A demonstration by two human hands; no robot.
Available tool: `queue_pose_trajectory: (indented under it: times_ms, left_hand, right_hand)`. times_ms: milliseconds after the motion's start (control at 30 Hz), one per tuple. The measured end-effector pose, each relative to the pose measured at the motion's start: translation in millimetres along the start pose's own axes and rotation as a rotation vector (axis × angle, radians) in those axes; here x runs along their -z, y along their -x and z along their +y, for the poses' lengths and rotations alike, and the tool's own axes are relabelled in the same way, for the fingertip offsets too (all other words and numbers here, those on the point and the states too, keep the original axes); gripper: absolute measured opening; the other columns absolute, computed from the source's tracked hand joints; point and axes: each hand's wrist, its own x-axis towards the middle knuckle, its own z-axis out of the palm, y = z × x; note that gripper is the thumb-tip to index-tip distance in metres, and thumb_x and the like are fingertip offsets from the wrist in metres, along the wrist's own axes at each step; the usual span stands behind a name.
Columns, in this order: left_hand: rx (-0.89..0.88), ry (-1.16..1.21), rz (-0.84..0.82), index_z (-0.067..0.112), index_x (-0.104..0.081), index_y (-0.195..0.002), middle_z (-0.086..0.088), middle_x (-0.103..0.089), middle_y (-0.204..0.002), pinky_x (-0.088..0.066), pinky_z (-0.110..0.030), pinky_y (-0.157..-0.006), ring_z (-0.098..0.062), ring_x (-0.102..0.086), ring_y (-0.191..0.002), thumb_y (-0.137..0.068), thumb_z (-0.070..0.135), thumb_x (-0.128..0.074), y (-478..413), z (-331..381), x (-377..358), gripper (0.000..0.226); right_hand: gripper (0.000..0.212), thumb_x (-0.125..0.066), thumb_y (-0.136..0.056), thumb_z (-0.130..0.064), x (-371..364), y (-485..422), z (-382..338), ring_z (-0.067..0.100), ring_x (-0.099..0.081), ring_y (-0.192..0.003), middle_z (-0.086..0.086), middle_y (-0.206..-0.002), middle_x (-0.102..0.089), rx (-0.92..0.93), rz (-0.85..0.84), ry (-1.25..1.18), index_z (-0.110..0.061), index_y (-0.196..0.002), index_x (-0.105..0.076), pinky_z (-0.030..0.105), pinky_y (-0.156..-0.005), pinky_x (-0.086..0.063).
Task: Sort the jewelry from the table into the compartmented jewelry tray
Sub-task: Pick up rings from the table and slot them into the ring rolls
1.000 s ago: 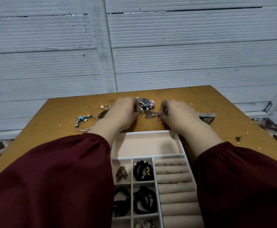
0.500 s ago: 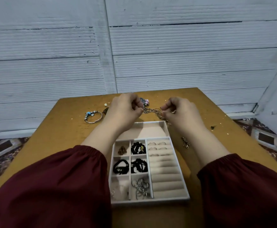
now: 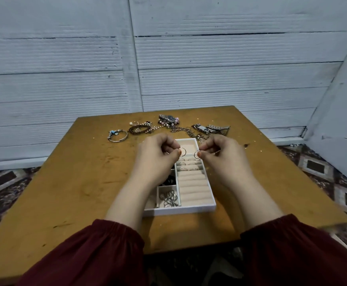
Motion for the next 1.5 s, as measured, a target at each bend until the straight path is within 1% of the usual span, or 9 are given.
queue_pose_trajectory:
  times_ms: [67,200,300,367,467,633,933,1100,1500]
  left_hand:
    - [0.009,0.008,0.008,0.024,-0.061,-0.070,0.007,-0.060,-0.065,-0.047,-0.025,-0.063,-0.008,-0.053,-0.059,-0.080,0.007,-0.070,5.0,-2.2,-1.1,0.022]
    - [0.015,-0.026,0.045,0.023,-0.061,-0.070,0.008,-0.059,-0.064,-0.045,-0.020,-0.060,-0.005,-0.052,-0.057,-0.080,0.007,-0.069,12.6,-4.0,-8.3,0.021]
    - [0.012,-0.101,0.043,0.022,-0.063,-0.074,0.010,-0.059,-0.064,-0.044,-0.018,-0.059,-0.002,-0.053,-0.058,-0.081,0.008,-0.068,18.7,-4.5,-13.2,0.017]
    - [0.005,-0.157,0.035,0.020,-0.065,-0.079,0.009,-0.061,-0.068,-0.047,-0.020,-0.064,-0.005,-0.057,-0.064,-0.082,0.009,-0.067,21.5,-5.0,-14.1,0.011]
    - [0.011,-0.206,0.017,0.020,-0.065,-0.083,0.010,-0.062,-0.071,-0.050,-0.024,-0.069,-0.007,-0.059,-0.070,-0.083,0.009,-0.066,23.3,-6.7,-14.7,0.011]
    - [-0.015,-0.260,-0.032,0.020,-0.064,-0.083,0.009,-0.063,-0.076,-0.052,-0.037,-0.076,-0.017,-0.061,-0.080,-0.082,0.011,-0.068,26.7,-7.1,-18.9,0.010]
    - [-0.049,-0.410,-0.071,0.024,-0.066,-0.086,0.003,-0.066,-0.093,-0.049,-0.033,-0.076,-0.018,-0.057,-0.091,-0.085,0.016,-0.064,27.2,-2.8,-20.0,0.007]
    - [-0.051,-0.440,-0.095,0.027,-0.068,-0.085,0.003,-0.066,-0.093,-0.050,-0.038,-0.078,-0.020,-0.058,-0.092,-0.085,0.017,-0.064,26.3,-5.8,-20.4,0.011]
    - [-0.102,-0.481,-0.148,0.024,-0.074,-0.096,-0.002,-0.066,-0.102,-0.047,-0.038,-0.086,-0.024,-0.058,-0.099,-0.089,0.013,-0.058,26.3,-7.7,-22.3,0.020]
  right_hand:
    - [0.012,-0.071,-0.080,-0.012,1.7,2.9,0.5,0.005,-0.057,-0.061,-0.006,-0.072,-0.063,-0.010,0.005,-0.028,-0.021,-0.076,-0.065,0.026,-0.057,-0.046]
    - [0.010,-0.070,-0.080,-0.012,2.6,8.2,3.2,-0.002,-0.056,-0.056,-0.008,-0.070,-0.063,-0.014,0.016,-0.020,-0.021,-0.078,-0.066,0.023,-0.057,-0.045]
    - [0.012,-0.071,-0.079,-0.014,1.3,11.7,8.8,0.000,-0.057,-0.063,-0.011,-0.068,-0.062,-0.024,0.015,0.021,-0.024,-0.075,-0.065,0.026,-0.063,-0.046]
    - [0.016,-0.071,-0.078,-0.014,0.4,12.6,12.6,0.006,-0.059,-0.067,-0.011,-0.067,-0.062,-0.029,0.021,0.023,-0.026,-0.072,-0.063,0.029,-0.066,-0.049]
    - [0.021,-0.070,-0.078,-0.013,-1.8,12.9,15.7,0.006,-0.059,-0.067,-0.011,-0.067,-0.061,-0.029,0.021,0.017,-0.028,-0.068,-0.059,0.030,-0.065,-0.050]
    - [0.016,-0.070,-0.080,-0.014,-4.1,11.8,17.2,0.007,-0.059,-0.067,-0.011,-0.068,-0.062,-0.024,0.005,0.016,-0.026,-0.073,-0.062,0.030,-0.066,-0.049]
    - [0.013,-0.070,-0.079,-0.014,-2.3,13.8,19.8,0.007,-0.061,-0.072,-0.013,-0.070,-0.063,-0.021,0.008,0.039,-0.024,-0.075,-0.064,0.030,-0.068,-0.050]
    - [0.015,-0.070,-0.080,-0.015,-2.2,14.4,19.3,0.007,-0.062,-0.073,-0.012,-0.071,-0.064,-0.020,-0.005,0.060,-0.026,-0.074,-0.062,0.030,-0.069,-0.051]
    - [0.014,-0.069,-0.080,-0.017,-2.6,15.5,20.5,0.008,-0.061,-0.074,-0.011,-0.074,-0.065,-0.020,-0.023,0.105,-0.027,-0.075,-0.061,0.031,-0.068,-0.051]
